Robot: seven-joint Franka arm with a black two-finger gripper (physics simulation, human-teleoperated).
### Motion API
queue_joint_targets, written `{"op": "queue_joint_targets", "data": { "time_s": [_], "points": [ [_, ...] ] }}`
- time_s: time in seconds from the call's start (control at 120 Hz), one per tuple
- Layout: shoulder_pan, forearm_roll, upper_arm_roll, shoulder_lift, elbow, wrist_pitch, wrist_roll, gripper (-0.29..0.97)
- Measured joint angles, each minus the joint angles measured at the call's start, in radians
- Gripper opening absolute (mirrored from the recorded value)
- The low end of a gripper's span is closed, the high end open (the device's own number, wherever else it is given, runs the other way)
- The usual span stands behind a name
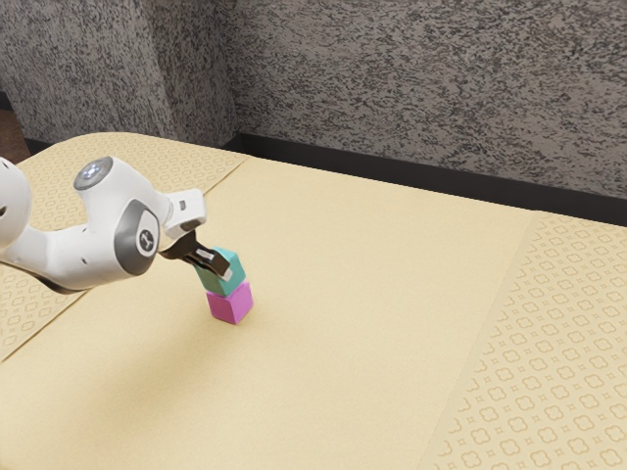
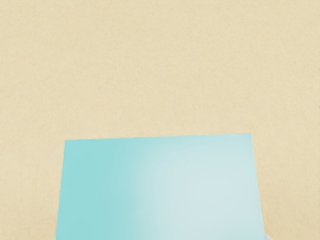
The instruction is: Pick up the blue block with one arm, and put the blue block on the pink block with one arm
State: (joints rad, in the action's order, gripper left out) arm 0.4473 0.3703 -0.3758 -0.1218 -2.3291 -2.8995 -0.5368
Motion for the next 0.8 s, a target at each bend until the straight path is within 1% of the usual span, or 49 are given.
{"op": "queue_joint_targets", "data": {
  "time_s": [0.142,0.333,0.483,0.517,0.592,0.642,0.708,0.8],
  "points": [
    [0.001,0.003,-0.003,0.003,0.001,0.003,-0.003,0.53],
    [0.006,0.003,-0.005,0.066,0.005,0.026,-0.008,0.62],
    [0.027,-0.007,0.003,0.079,0.079,0.196,-0.009,0.65],
    [0.038,-0.024,0.004,0.079,0.105,0.244,-0.008,0.65],
    [0.062,-0.095,0.004,0.079,0.162,0.359,0.008,0.66],
    [0.073,-0.129,0.005,0.079,0.179,0.418,0.020,0.67],
    [0.078,-0.157,0.005,0.079,0.187,0.478,0.034,0.67],
    [0.072,-0.178,0.005,0.080,0.190,0.533,0.051,0.67]
  ]
}}
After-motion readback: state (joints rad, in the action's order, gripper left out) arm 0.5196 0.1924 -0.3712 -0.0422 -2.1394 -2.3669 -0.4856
